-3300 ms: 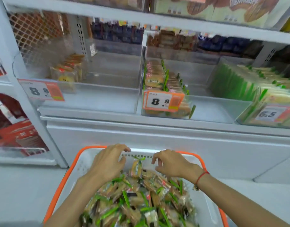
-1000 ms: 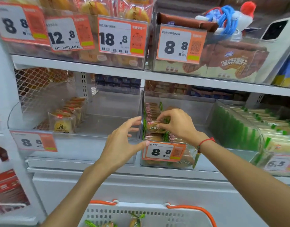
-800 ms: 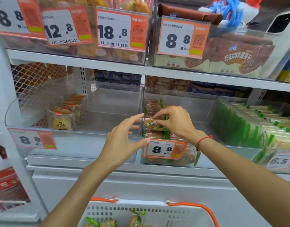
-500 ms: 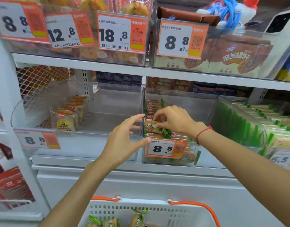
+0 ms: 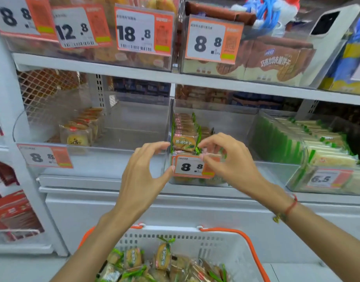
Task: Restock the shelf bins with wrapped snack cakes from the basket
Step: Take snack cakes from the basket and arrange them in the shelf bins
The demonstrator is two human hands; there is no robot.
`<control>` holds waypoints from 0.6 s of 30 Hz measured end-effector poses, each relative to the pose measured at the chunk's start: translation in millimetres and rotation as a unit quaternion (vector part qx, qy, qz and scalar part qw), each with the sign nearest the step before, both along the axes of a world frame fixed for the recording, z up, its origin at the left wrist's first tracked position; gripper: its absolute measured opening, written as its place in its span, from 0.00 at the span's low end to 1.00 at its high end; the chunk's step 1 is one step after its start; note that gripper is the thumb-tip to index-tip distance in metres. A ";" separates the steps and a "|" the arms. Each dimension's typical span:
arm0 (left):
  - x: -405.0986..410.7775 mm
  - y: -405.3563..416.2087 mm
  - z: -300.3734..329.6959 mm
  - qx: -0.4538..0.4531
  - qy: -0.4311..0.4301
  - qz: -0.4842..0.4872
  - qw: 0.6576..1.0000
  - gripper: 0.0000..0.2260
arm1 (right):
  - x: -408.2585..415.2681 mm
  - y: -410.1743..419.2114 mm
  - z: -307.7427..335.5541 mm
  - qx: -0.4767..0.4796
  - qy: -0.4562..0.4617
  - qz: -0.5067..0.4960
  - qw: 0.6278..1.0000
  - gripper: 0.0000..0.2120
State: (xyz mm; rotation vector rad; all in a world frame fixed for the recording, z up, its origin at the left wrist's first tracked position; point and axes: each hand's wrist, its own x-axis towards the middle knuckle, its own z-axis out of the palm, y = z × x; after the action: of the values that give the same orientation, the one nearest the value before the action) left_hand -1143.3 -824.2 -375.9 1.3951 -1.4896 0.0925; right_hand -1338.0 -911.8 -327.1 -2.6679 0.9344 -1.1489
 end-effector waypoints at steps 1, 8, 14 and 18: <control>-3.0 8.9 -5.9 0.003 -0.001 0.000 1.000 0.18 | -4.8 8.8 -12.2 0.007 -0.005 0.010 1.000 0.09; -1.1 48.1 -78.4 0.307 -0.039 -0.029 0.950 0.09 | -12.9 38.1 -130.2 0.193 0.221 0.026 0.956 0.08; 13.5 67.2 -168.2 0.533 -0.161 -0.128 0.821 0.18 | -11.1 68.4 -218.7 0.334 0.361 0.013 0.871 0.14; 13.2 92.4 -207.6 0.566 -0.214 -0.129 0.786 0.27 | -13.3 88.8 -250.4 0.420 0.355 0.079 0.831 0.22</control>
State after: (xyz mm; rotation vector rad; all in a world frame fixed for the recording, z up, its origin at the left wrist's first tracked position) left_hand -1130.1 -731.8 -583.4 2.1529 -2.2588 -0.8556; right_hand -1351.3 -823.0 -577.5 -2.2672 0.9421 0.3403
